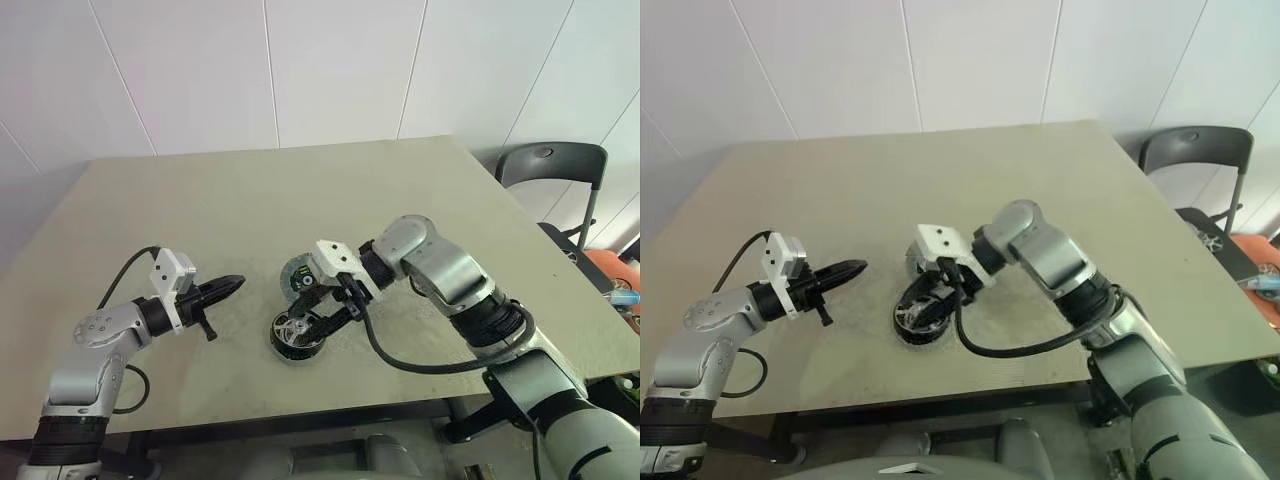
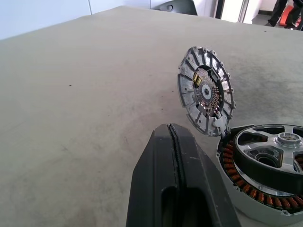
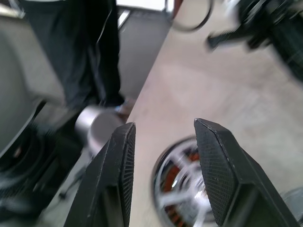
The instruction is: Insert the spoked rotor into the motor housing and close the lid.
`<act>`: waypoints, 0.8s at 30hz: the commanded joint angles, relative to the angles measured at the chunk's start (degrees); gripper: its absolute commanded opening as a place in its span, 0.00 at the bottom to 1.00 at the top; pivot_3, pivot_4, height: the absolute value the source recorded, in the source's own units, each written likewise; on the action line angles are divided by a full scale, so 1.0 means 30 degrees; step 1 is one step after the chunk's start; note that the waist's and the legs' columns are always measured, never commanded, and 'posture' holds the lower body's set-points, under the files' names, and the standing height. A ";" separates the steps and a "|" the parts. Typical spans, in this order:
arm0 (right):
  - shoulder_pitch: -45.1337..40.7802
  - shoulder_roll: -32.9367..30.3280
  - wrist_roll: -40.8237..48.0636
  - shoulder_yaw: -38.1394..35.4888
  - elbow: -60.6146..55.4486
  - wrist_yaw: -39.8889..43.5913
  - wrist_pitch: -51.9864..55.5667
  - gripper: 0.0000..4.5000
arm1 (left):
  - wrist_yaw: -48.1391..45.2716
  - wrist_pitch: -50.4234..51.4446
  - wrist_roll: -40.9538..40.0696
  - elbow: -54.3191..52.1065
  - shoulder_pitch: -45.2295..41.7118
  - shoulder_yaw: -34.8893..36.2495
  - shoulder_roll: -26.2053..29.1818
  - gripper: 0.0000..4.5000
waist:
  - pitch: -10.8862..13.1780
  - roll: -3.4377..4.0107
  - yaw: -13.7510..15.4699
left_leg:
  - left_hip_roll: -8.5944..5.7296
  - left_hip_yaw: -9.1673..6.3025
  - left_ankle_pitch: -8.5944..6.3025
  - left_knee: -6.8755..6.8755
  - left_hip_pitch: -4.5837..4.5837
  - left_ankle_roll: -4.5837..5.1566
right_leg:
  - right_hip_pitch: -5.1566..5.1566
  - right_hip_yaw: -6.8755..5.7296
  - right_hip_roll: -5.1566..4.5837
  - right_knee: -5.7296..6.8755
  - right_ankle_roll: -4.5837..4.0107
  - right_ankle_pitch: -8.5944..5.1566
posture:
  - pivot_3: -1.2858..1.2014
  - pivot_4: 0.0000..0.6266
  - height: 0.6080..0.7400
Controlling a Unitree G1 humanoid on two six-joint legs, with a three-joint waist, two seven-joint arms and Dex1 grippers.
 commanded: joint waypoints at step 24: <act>0.0238 -0.0025 -0.2118 0.1548 0.1059 -0.2107 -0.0918 0.13 | -0.0119 -0.0584 0.0082 0.0357 -0.0430 -0.0091 -0.0126 0.00 | 0.0000 0.0000 -0.0019 | -0.0003 0.0006 0.0000 0.0000 -0.0002 0.0000 | -0.0001 0.0000 -0.0001 -0.0002 0.0000 0.0000 | 0.52 0.00 1.00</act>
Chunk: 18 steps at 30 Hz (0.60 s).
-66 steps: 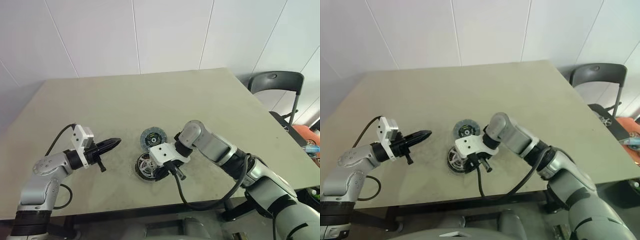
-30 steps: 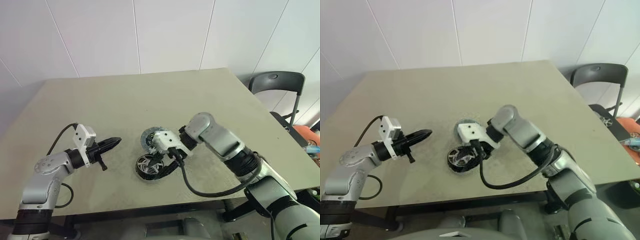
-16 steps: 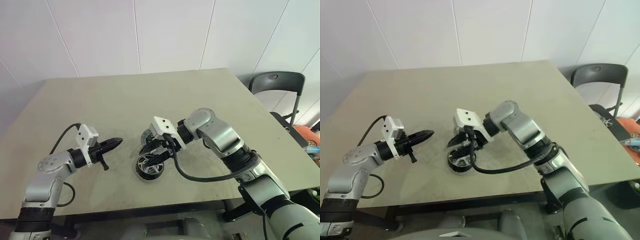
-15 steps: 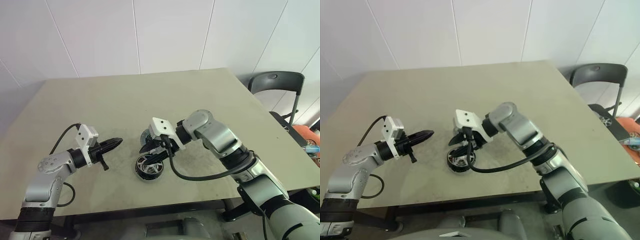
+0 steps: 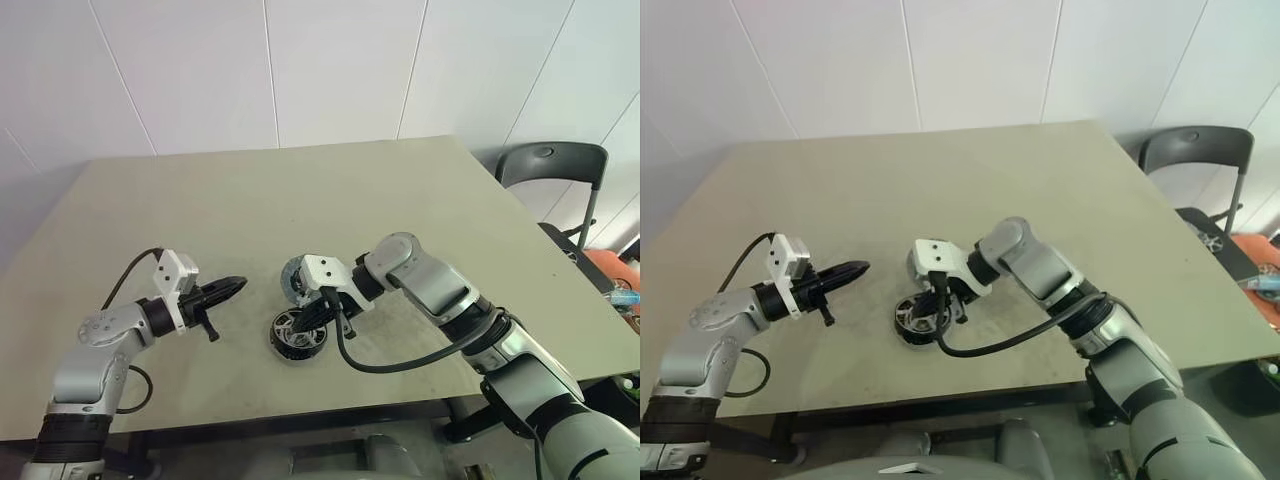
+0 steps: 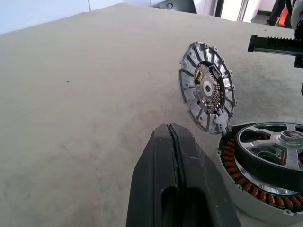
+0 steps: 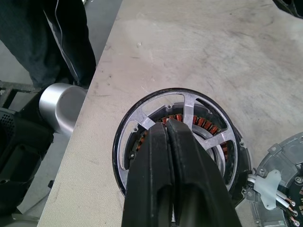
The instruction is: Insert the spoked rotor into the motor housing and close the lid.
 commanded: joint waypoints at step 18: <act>0.0085 0.0251 -0.1876 0.0961 0.0422 -0.0975 -0.0776 0.72 | -0.0040 -0.0437 0.0211 -0.0114 -0.0327 0.0003 -0.0177 0.00 | 0.0000 0.0000 0.0025 | -0.0001 0.0000 0.0000 0.0000 0.0000 0.0000 | 0.0000 0.0000 0.0000 0.0000 0.0000 0.0000 | 0.52 0.00 1.00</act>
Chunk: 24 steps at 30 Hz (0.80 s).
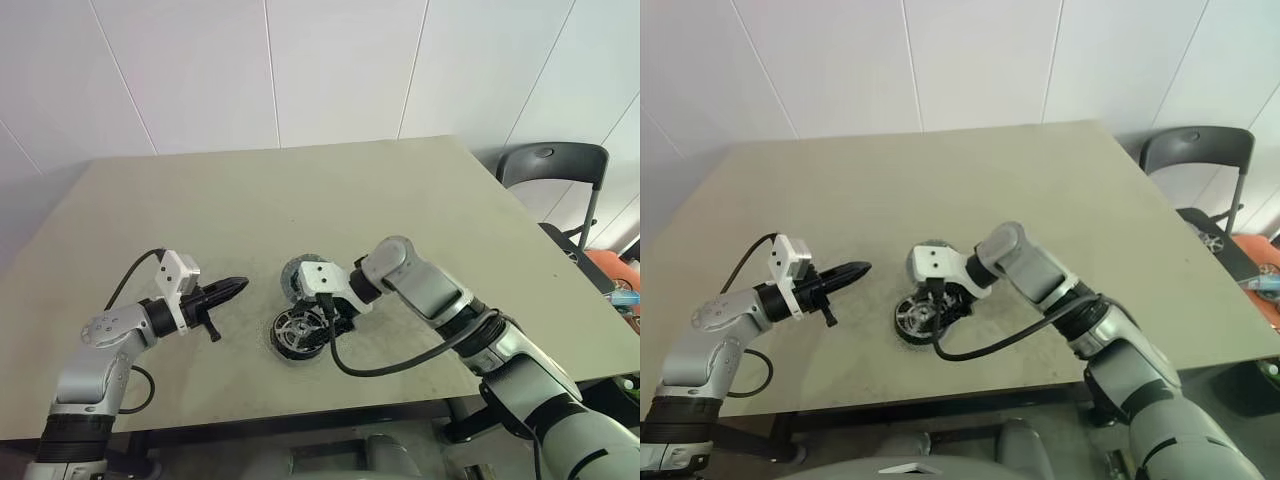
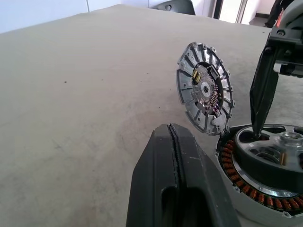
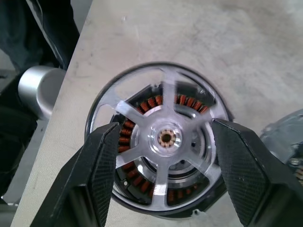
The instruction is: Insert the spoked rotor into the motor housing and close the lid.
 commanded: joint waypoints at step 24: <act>-0.0271 -0.0056 -0.1086 -0.0183 -0.0343 -0.0639 -0.1289 0.39 | -0.0168 -0.0687 0.0379 0.0267 -0.0320 -0.0059 -0.0096 0.00 | -0.0003 -0.0002 0.0003 | 0.0000 -0.0002 0.0001 0.0001 0.0012 -0.0002 | 0.0013 0.0000 0.0003 0.0001 0.0000 0.0000 | 0.52 0.00 1.00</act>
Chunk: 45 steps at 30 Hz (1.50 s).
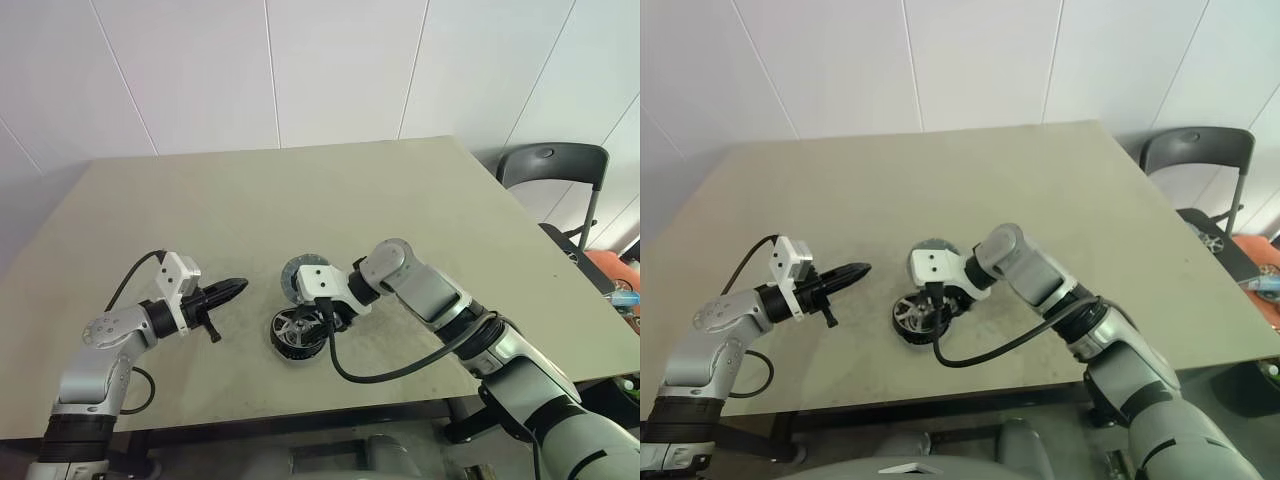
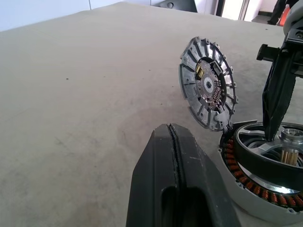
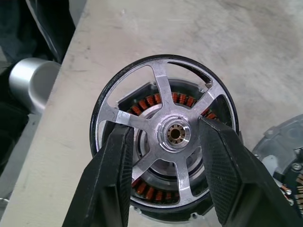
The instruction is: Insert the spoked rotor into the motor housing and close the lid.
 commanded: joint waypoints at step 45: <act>0.0071 0.0911 0.2076 -0.2803 -0.0690 -0.0479 0.1146 0.54 | -0.0137 -0.0525 0.0284 0.0236 -0.0368 -0.0098 -0.0114 0.00 | 0.0002 0.0002 0.0004 | 0.0002 -0.0004 0.0000 -0.0001 -0.0006 0.0000 | -0.0005 0.0000 -0.0001 -0.0003 -0.0001 0.0000 | 0.52 0.00 1.00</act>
